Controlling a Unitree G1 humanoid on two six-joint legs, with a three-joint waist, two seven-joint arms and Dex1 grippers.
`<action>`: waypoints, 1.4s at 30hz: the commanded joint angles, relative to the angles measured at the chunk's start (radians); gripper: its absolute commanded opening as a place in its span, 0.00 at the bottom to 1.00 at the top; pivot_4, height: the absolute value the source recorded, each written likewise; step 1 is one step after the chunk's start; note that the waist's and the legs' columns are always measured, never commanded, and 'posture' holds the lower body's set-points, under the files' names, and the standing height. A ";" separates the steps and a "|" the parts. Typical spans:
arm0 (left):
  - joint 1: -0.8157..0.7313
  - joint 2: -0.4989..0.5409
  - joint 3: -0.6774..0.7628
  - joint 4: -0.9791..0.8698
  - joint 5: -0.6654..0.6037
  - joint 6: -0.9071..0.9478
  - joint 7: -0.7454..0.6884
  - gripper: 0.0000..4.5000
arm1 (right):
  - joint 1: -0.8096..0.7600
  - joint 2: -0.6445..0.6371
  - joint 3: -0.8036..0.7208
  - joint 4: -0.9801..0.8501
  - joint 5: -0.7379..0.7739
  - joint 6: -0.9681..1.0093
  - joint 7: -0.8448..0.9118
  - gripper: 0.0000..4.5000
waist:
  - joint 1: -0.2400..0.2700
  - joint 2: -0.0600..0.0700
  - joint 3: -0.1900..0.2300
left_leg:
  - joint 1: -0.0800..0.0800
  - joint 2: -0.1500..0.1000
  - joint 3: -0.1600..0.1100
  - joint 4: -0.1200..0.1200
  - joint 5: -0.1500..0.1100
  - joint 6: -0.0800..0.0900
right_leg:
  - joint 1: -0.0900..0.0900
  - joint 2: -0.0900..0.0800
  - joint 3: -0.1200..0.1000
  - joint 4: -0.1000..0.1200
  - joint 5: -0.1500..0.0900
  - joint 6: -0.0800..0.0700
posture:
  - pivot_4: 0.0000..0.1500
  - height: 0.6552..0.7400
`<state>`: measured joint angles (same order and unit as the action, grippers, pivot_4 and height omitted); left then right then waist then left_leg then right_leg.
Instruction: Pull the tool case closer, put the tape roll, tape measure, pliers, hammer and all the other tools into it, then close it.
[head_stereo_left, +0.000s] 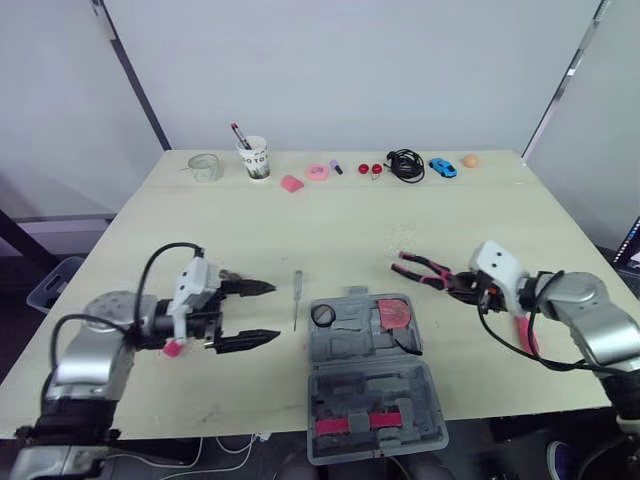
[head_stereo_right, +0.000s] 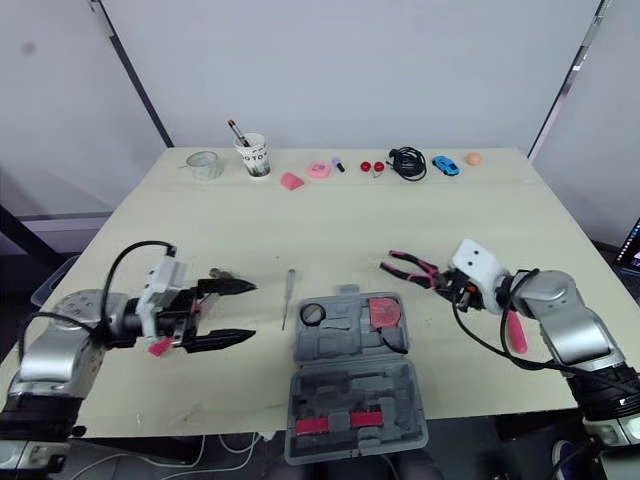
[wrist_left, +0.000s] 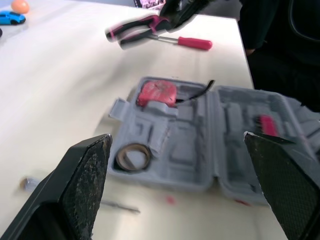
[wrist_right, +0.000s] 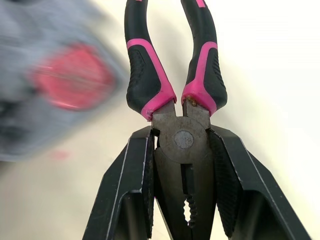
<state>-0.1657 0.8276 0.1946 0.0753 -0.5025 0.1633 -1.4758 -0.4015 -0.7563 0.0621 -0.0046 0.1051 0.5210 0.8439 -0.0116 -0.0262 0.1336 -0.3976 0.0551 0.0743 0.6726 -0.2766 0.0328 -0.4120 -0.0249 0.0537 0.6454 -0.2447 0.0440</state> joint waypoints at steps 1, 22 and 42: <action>0.010 0.027 0.045 -0.011 -0.023 -0.037 -0.023 1.00 | -0.034 -0.034 -0.086 0.049 -0.015 -0.016 -0.062 0.23 | 0.004 0.001 0.000 | 0.000 0.000 0.000 0.000 0.000 0.000 | 0.000 -0.001 0.000 0.000 0.000 0.000 | 1.00 1.00; -0.019 0.059 -0.044 -0.040 -0.024 -0.142 -0.130 1.00 | -0.158 0.019 -0.039 -0.013 0.065 0.082 -0.045 0.23 | -0.003 0.003 0.002 | 0.000 0.000 0.001 -0.001 0.000 0.000 | -0.001 0.000 0.001 0.000 0.002 0.003 | 1.00 1.00; -0.086 0.092 -0.136 0.007 0.022 -0.200 -0.135 1.00 | -0.271 0.069 0.478 -0.259 -0.072 0.072 0.260 0.23 | 0.003 0.003 0.002 | 0.000 0.000 0.001 0.000 0.000 0.000 | -0.001 0.000 0.000 0.000 0.000 0.000 | 1.00 1.00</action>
<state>-0.2351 0.9017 0.0648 0.0807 -0.4912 -0.0090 -1.5539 -0.6383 -0.6860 0.5293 -0.2289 0.0646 0.6053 1.0921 -0.0088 -0.0228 0.1357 -0.3977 0.0548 0.0751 0.6722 -0.2766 0.0329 -0.4127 -0.0248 0.0535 0.6453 -0.2448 0.0439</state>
